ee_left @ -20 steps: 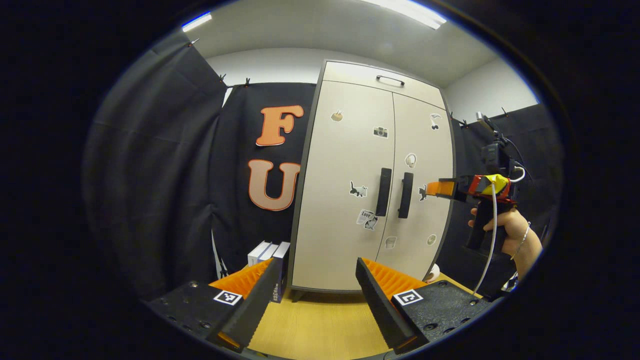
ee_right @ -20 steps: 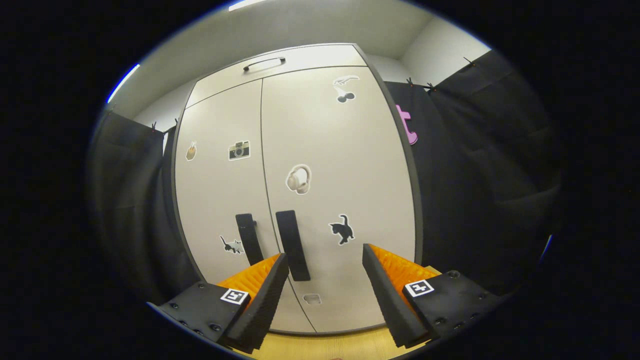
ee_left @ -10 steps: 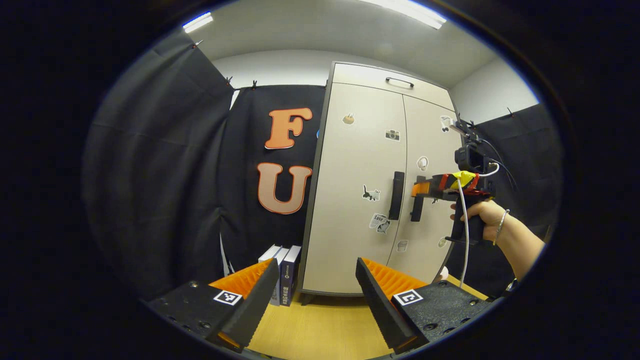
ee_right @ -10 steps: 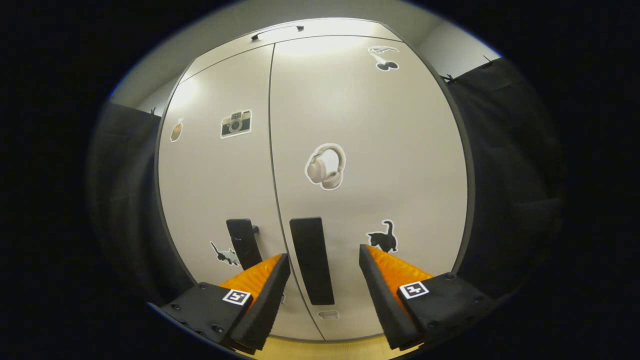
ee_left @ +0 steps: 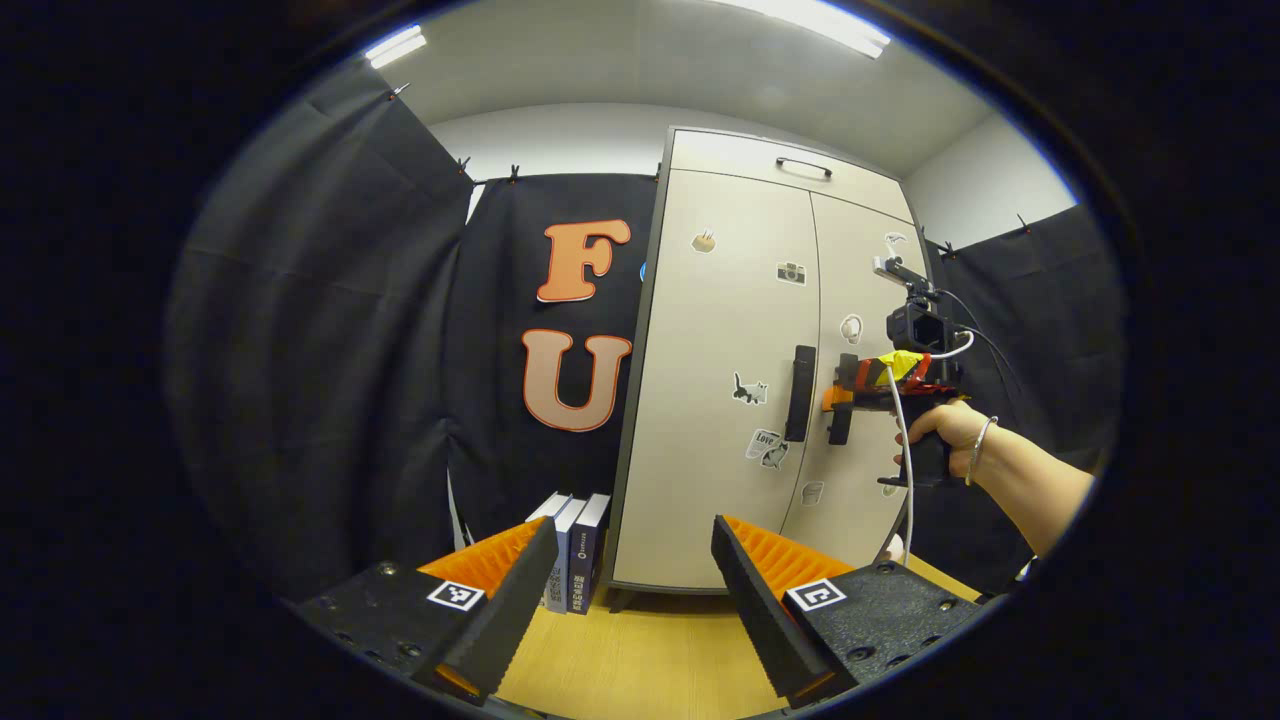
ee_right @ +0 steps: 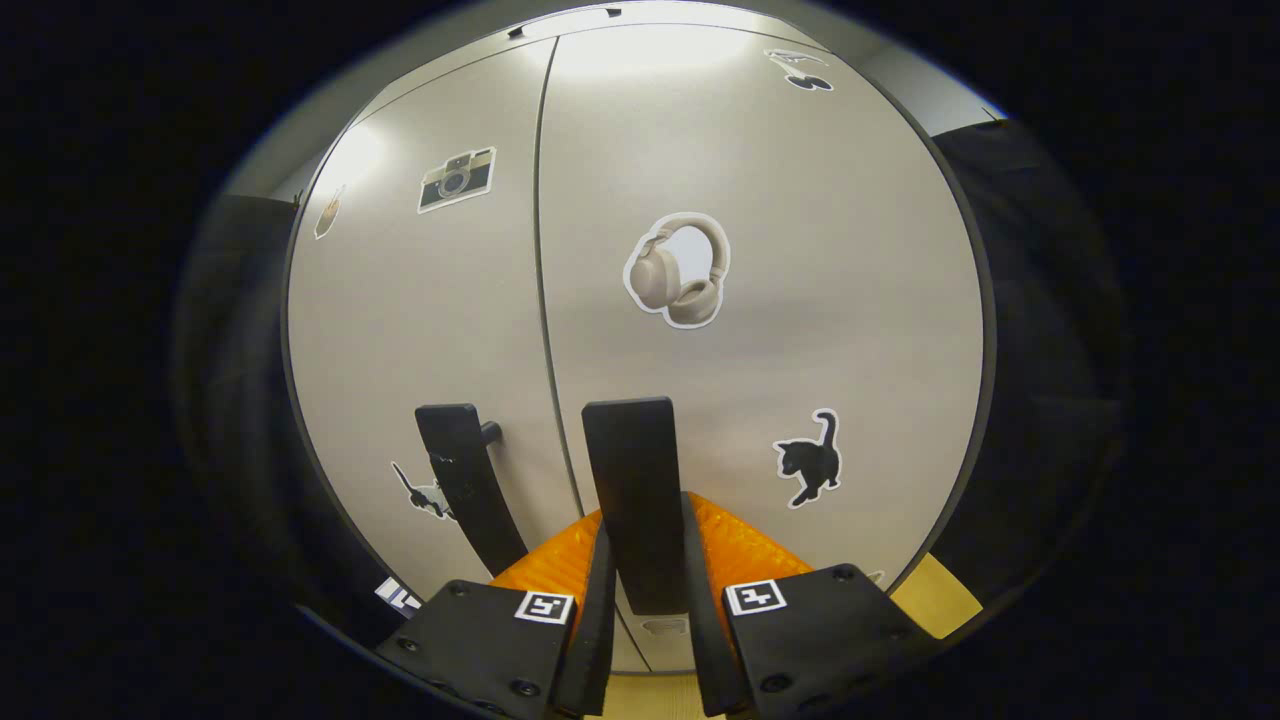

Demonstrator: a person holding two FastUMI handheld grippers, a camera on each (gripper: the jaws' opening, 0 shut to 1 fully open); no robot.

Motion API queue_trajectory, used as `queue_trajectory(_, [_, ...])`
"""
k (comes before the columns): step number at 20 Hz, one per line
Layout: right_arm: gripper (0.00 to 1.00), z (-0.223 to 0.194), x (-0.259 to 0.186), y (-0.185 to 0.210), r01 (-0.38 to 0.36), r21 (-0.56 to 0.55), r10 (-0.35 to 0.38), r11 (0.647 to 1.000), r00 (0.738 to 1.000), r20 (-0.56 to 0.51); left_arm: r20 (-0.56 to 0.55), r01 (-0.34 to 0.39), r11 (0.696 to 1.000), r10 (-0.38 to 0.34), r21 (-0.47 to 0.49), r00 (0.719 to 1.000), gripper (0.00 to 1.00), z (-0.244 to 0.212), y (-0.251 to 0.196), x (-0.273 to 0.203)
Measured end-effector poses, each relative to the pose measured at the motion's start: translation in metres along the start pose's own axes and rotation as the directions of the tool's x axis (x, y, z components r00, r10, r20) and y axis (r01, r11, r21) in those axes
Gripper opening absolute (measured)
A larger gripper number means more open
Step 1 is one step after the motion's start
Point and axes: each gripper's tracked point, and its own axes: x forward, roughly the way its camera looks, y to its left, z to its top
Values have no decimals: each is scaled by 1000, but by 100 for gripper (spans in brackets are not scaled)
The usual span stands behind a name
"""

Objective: Open the right door of the double-door shoe cabinet with the right hand, and open the left door with the left hand.

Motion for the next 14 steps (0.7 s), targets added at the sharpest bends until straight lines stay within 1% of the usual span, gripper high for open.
queue_trajectory(1, [38,-1,-1,-2,2,4,-2,1000,1000,-3,-1,-4,1000,4,-4,1000,95,0,2,-1])
queue_trajectory(2, [39,-1,1,-2,3,8,-3,1000,1000,-1,-1,-8,1000,8,-7,1000,95,0,3,-1])
queue_trajectory(4, [27,-3,-4,-2,5,17,-5,1000,1000,-10,-5,-21,1000,21,-11,1000,94,0,9,-5])
queue_trajectory(6, [27,-4,-10,-2,-10,13,10,1000,1000,-15,-8,-34,999,34,-2,999,95,0,16,-6])
queue_trajectory(7, [31,-4,-14,-2,-16,9,17,1000,1000,-20,-13,-36,999,36,0,999,95,-3,17,-6])
queue_trajectory(8, [27,-4,-17,-2,-20,7,20,1000,1000,-22,-16,-37,999,37,-1,999,95,-4,17,-5])
queue_trajectory(14, [27,-4,-36,-9,-27,-50,26,998,1000,-15,-6,-45,999,45,-3,999,95,0,18,-16])
